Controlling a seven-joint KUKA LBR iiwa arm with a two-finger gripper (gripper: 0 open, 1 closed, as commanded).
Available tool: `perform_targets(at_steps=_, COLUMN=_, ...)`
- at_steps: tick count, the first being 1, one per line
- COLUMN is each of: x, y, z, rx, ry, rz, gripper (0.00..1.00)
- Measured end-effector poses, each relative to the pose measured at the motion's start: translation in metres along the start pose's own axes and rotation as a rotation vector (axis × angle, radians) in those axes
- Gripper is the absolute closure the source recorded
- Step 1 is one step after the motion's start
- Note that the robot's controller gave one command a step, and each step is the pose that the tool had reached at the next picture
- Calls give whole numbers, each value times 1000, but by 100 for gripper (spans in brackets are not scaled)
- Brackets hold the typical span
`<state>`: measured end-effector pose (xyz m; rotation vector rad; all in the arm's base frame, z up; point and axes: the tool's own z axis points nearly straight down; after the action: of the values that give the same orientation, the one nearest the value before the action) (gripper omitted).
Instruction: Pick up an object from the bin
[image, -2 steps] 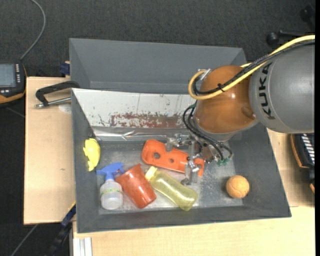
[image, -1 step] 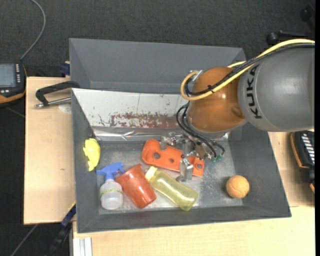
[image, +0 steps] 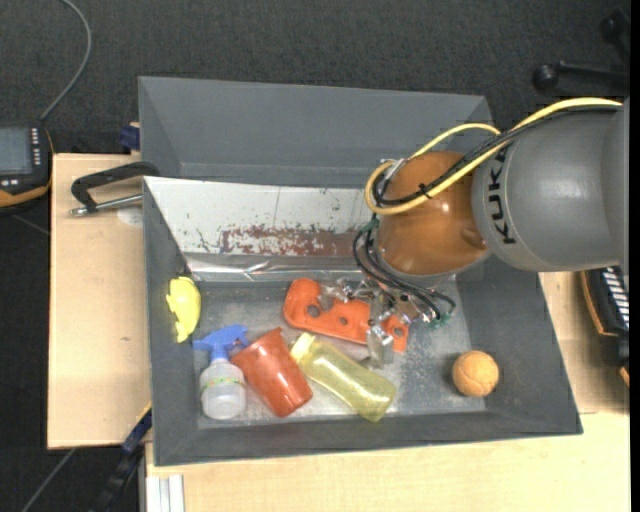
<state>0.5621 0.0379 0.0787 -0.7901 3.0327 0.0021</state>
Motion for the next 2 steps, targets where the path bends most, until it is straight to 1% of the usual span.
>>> perform_targets(at_steps=1, x=-12, y=-11, z=11, rx=1, ry=-3, rz=-67, gripper=0)
perform_targets(at_steps=2, x=-15, y=-12, z=6, rx=4, ry=-8, rz=-476, gripper=100)
